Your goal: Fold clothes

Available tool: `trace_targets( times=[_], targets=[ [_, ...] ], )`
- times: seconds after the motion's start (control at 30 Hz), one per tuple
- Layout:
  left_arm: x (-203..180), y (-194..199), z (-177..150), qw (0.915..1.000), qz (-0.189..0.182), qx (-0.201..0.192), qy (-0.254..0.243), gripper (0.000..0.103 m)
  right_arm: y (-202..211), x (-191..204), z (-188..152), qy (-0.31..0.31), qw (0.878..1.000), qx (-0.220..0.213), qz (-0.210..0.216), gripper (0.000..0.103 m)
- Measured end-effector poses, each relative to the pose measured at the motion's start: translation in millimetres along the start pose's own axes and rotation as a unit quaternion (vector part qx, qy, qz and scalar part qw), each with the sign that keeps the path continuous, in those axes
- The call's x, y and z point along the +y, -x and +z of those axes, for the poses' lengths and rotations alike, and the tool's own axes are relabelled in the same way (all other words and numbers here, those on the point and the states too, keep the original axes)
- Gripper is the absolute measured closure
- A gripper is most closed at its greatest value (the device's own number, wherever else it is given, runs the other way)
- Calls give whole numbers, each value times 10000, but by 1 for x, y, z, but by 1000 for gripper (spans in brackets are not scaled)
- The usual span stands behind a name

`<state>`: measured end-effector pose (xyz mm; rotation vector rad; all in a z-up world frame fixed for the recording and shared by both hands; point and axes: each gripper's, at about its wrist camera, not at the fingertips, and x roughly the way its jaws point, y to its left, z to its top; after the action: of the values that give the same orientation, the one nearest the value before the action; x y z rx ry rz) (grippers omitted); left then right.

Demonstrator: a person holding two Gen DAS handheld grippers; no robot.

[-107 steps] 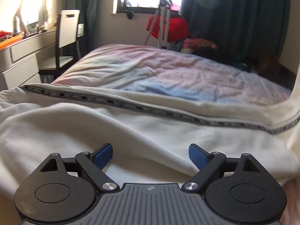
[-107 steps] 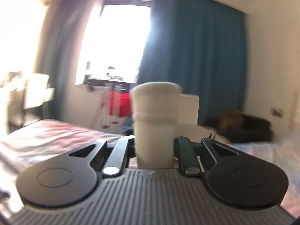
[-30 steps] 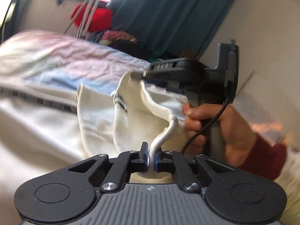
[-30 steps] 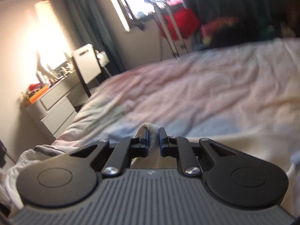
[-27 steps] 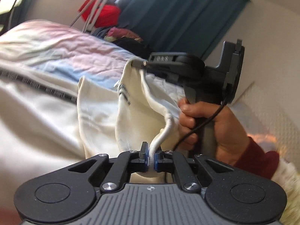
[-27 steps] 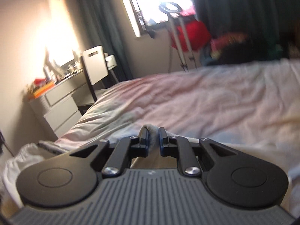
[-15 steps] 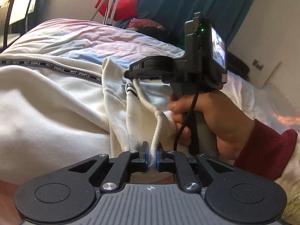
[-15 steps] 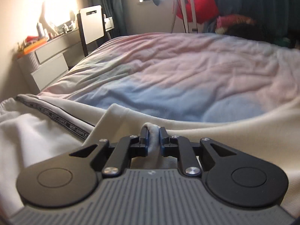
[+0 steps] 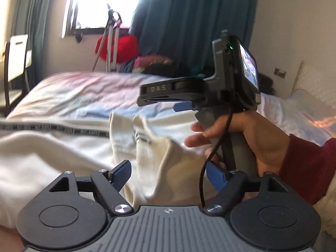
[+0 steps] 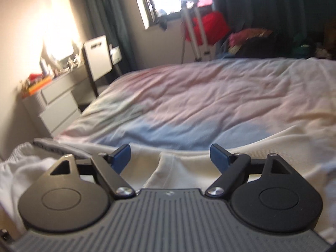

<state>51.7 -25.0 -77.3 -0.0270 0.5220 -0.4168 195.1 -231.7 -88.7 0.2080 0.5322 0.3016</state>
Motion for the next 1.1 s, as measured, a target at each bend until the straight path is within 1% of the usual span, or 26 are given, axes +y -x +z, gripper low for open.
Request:
trace_targets(
  times=[0.07, 0.17, 0.23, 0.33, 0.43, 0.5, 0.53, 0.57, 0.6, 0.63, 0.67, 0.7, 0.73, 0.8, 0.83, 0.87, 0.93, 0.97, 1.0, 1.07, 1.1],
  targets=[
    [-1, 9, 0, 9999, -21, -147, -3, 20, 17, -4, 3, 29, 9998, -139, -156, 19],
    [-1, 23, 2, 9994, 73, -323, -55, 19, 43, -8, 5, 83, 9989, -294, -357, 19],
    [1, 34, 5, 9988, 189, -443, -38, 19, 61, -11, 6, 107, 9981, -384, -467, 19],
    [10, 54, 9, 9970, 435, -635, 86, 18, 88, -12, 6, 90, 9977, -479, -472, 19],
    [36, 73, 12, 9926, 760, -723, 603, 15, 113, -10, 1, 77, 9972, -584, -454, 19],
    [59, 84, 13, 9865, 1007, -683, 1097, 14, 128, -7, -3, 25, 9972, -627, -404, 19],
    [73, 88, 12, 9816, 1156, -599, 1399, 13, 135, -6, -6, -4, 9972, -645, -382, 19],
    [87, 91, 10, 9750, 1316, -485, 1725, 13, 140, -6, -8, -54, 9972, -645, -375, 19],
    [103, 95, 8, 9663, 1464, -380, 2084, 13, 145, -5, -11, -103, 9972, -646, -369, 19],
    [118, 99, 6, 9556, 1603, -279, 2456, 14, 150, -5, -14, -152, 9971, -646, -362, 19],
    [131, 106, 4, 9455, 1573, -289, 2838, 15, 155, -4, -17, -199, 9971, -645, -356, 19],
    [144, 113, 1, 9347, 1463, -348, 3222, 14, 157, -4, -19, -235, 9971, -632, -353, 19],
    [157, 120, -2, 9222, 1352, -407, 3600, 13, 160, -4, -21, -261, 9972, -611, -344, 19],
    [180, 126, -8, 8959, 1307, -347, 4233, 13, 161, -4, -25, -292, 9974, -528, -393, 19],
    [191, 128, -11, 8814, 1300, -299, 4532, 13, 160, -5, -27, -309, 9974, -479, -435, 19],
    [202, 130, -15, 8671, 1392, -256, 4776, 13, 158, -6, -28, -331, 9974, -423, -472, 19],
    [219, 127, -24, 8405, 1745, -90, 5129, 13, 154, -9, -30, -386, 9975, -331, -496, 19],
    [226, 123, -28, 8306, 1878, 73, 5242, 13, 153, -10, -30, -413, 9975, -305, -489, 19],
    [232, 117, -31, 8244, 1919, 317, 5316, 13, 152, -11, -30, -441, 9975, -282, -479, 19],
    [243, 102, -38, 8097, 1813, 700, 5537, 15, 150, -12, -32, -498, 9975, -256, -442, 19],
    [249, 96, -42, 8006, 1795, 791, 5662, 16, 149, -13, -33, -517, 9975, -239, -428, 19]
  ],
)
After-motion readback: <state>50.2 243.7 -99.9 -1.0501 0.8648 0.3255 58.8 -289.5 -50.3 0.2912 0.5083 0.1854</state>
